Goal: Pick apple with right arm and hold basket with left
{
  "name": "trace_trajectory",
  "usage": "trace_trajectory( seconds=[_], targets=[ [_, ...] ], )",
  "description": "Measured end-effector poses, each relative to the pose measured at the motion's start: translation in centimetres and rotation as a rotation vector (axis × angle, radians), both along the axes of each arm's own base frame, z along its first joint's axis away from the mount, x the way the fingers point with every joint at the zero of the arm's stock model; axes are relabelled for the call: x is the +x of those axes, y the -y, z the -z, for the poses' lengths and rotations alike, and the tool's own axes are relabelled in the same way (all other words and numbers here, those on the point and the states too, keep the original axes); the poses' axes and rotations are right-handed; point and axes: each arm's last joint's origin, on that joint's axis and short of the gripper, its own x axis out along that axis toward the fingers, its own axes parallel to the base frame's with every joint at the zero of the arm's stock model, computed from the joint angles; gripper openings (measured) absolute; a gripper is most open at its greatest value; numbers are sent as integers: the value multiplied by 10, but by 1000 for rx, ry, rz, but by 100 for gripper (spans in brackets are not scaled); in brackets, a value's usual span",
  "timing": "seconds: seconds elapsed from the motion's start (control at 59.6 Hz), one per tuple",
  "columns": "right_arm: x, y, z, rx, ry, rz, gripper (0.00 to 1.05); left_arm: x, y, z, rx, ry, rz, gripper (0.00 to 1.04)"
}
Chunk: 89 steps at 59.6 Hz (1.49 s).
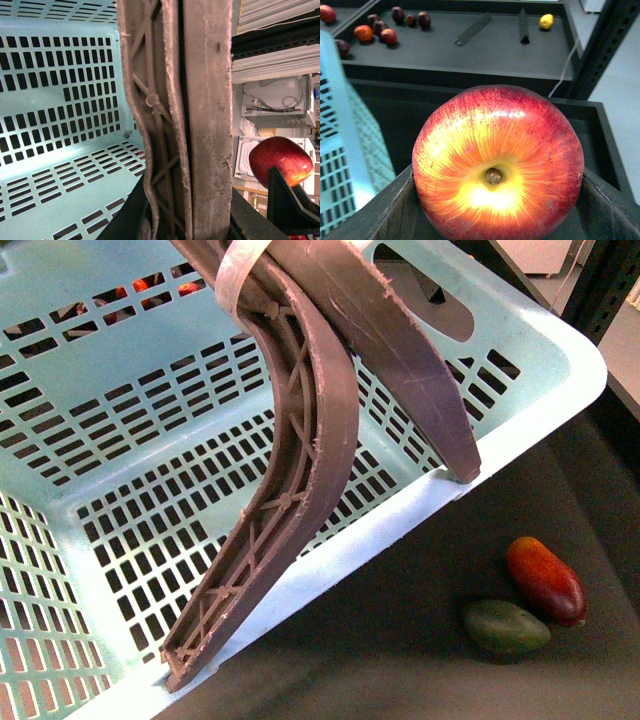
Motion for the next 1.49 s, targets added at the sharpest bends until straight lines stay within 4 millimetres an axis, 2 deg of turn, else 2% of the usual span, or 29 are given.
trace_trajectory(
  seconds=[0.017,0.285,0.621,0.755,0.839,0.939,0.99,1.141,1.225,1.325,1.426,1.493],
  targets=[
    [0,-11,0,-2,-2,-27,75,0,0,0,-1,0,1,19],
    [3,-61,8,-31,-28,-129,75,0,0,0,0,0,0,19],
    [-3,-103,23,-69,-66,-226,75,0,0,0,1,1,-1,19],
    [-5,-113,29,-80,-78,-251,75,0,0,0,-1,0,2,19],
    [-4,-114,30,-83,-79,-244,76,0,0,0,-1,0,3,19],
    [-2,-111,30,-73,-76,-220,92,0,0,0,0,0,1,19],
    [-2,-106,26,-54,-62,-202,97,0,0,0,1,0,0,19],
    [-7,-85,11,-20,12,-115,96,0,0,0,1,1,7,19],
    [-14,-64,2,-4,75,-16,96,0,1,1,3,-2,4,19],
    [-25,-39,1,-4,107,83,96,0,0,1,10,2,-6,19],
    [-28,-33,2,-4,114,106,96,1,0,1,13,3,-9,19],
    [-30,-31,6,13,172,145,89,0,0,1,11,2,-2,19]
  ],
)
